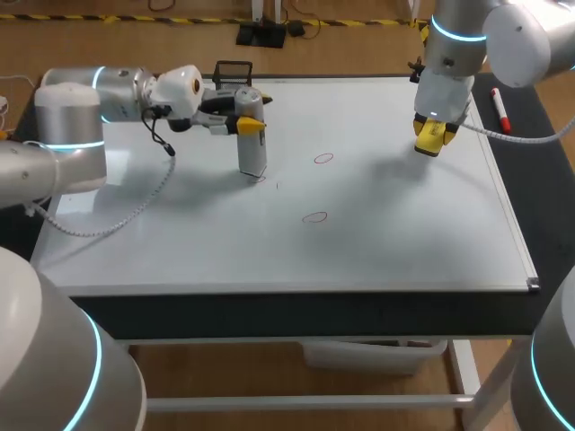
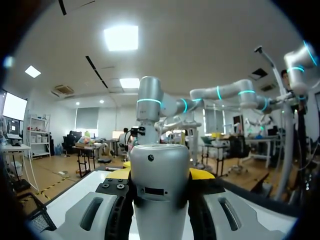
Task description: Pick up the inspection probe, press it on each red-marked spot on the whiteboard one by one, put down the probe, pick up the eraser, and wipe off all the red marks.
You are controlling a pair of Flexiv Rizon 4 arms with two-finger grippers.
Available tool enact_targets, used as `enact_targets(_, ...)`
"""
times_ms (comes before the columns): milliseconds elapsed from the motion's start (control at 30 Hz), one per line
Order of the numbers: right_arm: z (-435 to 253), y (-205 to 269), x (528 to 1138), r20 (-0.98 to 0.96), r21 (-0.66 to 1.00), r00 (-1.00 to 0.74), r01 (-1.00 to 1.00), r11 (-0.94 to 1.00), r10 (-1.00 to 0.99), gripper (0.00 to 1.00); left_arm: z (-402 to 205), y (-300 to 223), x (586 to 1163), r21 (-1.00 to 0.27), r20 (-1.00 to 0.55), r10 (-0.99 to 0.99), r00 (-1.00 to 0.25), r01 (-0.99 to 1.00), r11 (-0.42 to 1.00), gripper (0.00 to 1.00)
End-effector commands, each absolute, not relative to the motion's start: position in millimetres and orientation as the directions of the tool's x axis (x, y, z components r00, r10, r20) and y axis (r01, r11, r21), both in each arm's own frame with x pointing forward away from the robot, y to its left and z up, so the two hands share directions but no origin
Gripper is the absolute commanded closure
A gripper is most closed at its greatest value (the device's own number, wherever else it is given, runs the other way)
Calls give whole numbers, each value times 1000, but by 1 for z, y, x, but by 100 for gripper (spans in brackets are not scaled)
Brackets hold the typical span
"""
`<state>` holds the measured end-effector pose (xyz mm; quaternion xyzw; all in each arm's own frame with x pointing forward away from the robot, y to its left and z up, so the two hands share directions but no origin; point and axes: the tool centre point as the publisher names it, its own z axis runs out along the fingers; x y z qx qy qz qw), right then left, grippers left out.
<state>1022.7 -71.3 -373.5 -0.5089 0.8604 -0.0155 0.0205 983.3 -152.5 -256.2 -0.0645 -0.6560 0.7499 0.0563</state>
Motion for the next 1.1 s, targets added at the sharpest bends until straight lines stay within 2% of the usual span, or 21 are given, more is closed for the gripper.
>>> enact_targets(33, -372, -72, 1023, -16, -50, -480, -876, 480, -877, 100, -260, -154, 986, -991, -24, 172, -985, 0, -136, 100)
enact_targets(900, -372, -72, 1023, -16, -50, -480, -876, 480, -877, 100, -273, -157, 986, -996, -19, 166, -986, 3, -92, 100)
enact_targets(1100, -372, -72, 1023, -16, -50, -480, -876, 480, -877, 100, -274, -156, 985, -999, -41, 154, -987, 36, -36, 100)
